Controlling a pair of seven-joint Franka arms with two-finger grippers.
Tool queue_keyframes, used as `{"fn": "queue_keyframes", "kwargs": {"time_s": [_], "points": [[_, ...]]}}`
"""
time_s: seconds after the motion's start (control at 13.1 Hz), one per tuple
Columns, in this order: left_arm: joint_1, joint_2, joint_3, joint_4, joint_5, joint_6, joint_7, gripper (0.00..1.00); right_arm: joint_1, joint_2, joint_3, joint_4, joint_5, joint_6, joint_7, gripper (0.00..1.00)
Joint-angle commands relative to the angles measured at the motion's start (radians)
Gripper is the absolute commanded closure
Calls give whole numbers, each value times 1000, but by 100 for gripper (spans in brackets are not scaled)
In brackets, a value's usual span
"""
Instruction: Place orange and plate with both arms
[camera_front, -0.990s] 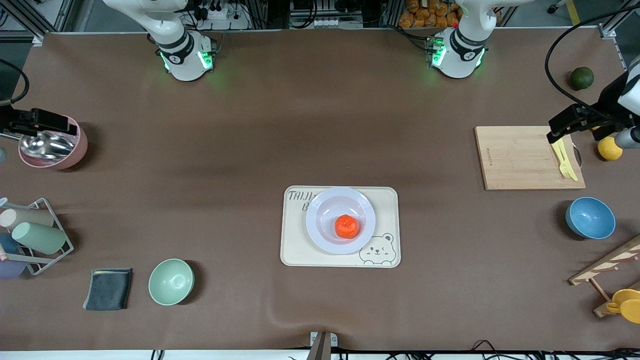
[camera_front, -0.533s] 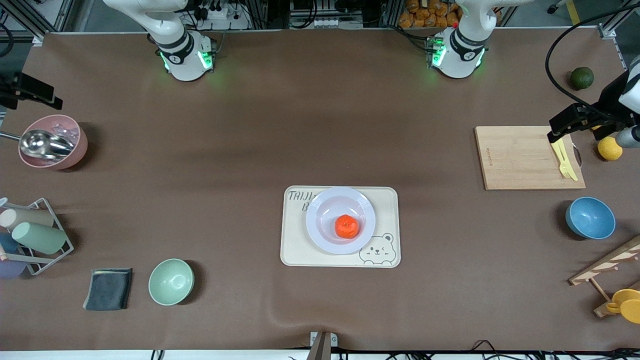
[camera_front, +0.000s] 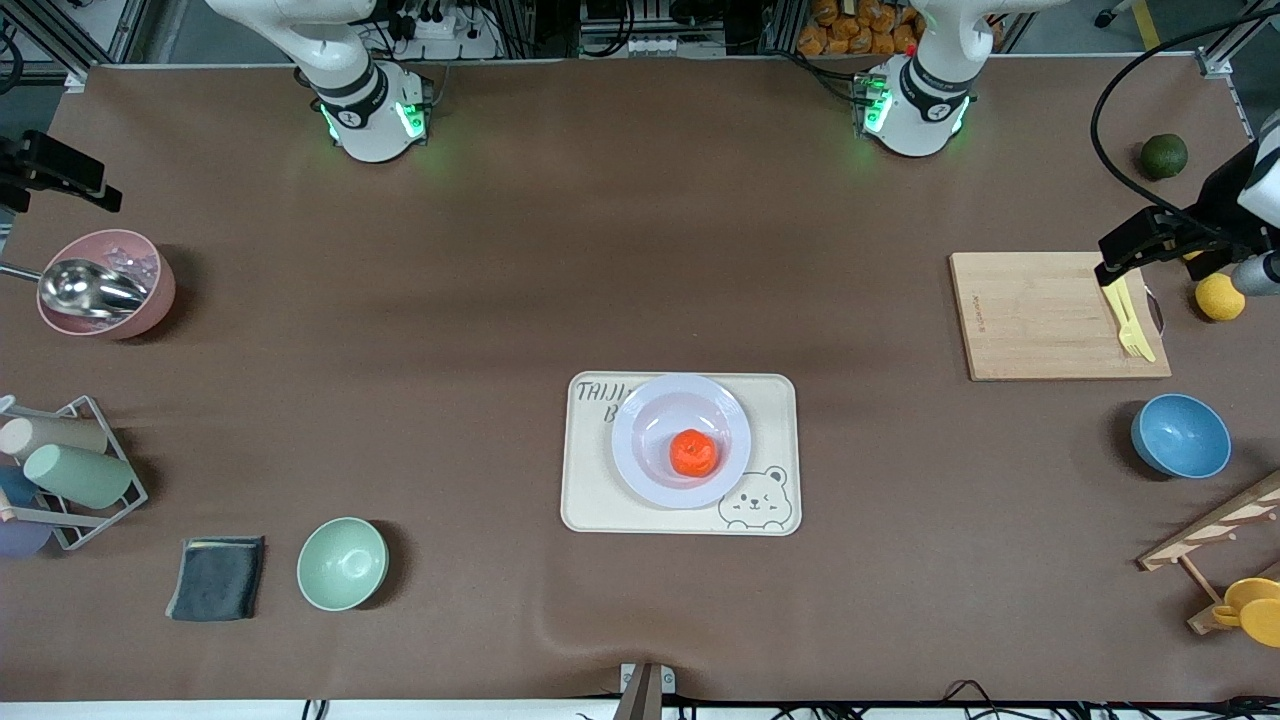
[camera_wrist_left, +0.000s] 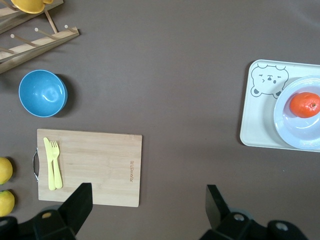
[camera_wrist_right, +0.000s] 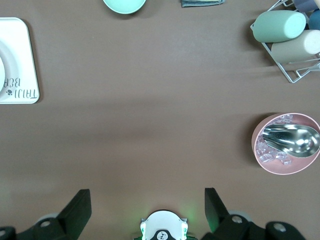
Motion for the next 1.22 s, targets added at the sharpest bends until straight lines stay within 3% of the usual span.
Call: {"fn": "queue_keyframes", "kwargs": {"time_s": [0.0,0.3,1.14], "points": [[10,-13,-3,-4,-23,-2,29,0,5,-40,8,-21,-21,12,20,0],[10,-13,-3,-4,-25,-2,29,0,7,-57,9,-100,-21,103,20,0],[5,-2,-3,11,-19,3,29,0,13,-53,9,-117,-21,123,20,0]]}}
